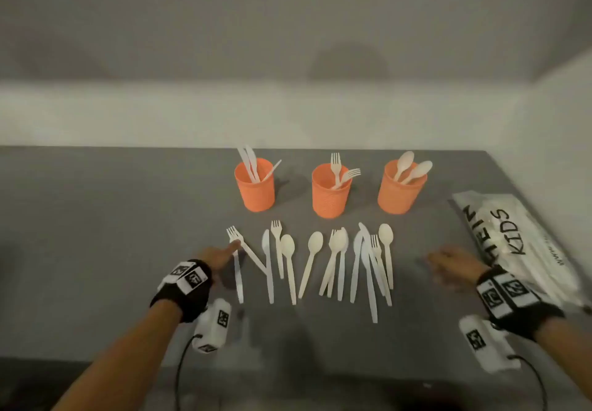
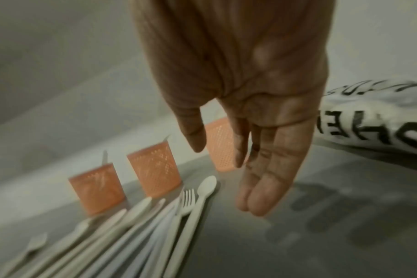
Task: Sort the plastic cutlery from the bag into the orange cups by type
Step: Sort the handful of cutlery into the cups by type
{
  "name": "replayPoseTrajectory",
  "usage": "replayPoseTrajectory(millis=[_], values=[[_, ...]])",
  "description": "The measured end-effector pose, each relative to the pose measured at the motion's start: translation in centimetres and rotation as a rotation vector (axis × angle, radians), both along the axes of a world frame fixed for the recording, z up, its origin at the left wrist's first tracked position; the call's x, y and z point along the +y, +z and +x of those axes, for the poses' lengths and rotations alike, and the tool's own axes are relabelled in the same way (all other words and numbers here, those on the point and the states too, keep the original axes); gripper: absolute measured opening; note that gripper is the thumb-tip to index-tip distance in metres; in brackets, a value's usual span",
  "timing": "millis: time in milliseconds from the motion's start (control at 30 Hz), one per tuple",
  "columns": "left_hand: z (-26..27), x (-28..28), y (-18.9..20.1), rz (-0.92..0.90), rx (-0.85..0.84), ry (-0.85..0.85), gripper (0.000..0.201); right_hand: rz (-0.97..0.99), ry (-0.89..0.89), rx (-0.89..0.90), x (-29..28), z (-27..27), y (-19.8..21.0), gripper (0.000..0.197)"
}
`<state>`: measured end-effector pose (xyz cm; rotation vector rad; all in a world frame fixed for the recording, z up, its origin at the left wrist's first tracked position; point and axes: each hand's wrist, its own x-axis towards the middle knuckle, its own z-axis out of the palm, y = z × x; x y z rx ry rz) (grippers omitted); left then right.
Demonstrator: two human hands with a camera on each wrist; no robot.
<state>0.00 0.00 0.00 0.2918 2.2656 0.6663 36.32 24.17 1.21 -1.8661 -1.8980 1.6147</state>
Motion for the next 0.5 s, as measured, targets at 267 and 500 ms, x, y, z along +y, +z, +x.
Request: replayPoseTrajectory(millis=[267,500], values=[[0.3,4.4,-4.1,-0.176,0.301,-0.166,0.068,0.116,0.143,-0.250,0.0,-5.2,-2.9,0.046],[1.4,3.1,-3.3,-0.193,0.284,-0.330,0.039,0.123,0.282,-0.311,-1.3,-6.2,-2.1,0.063]])
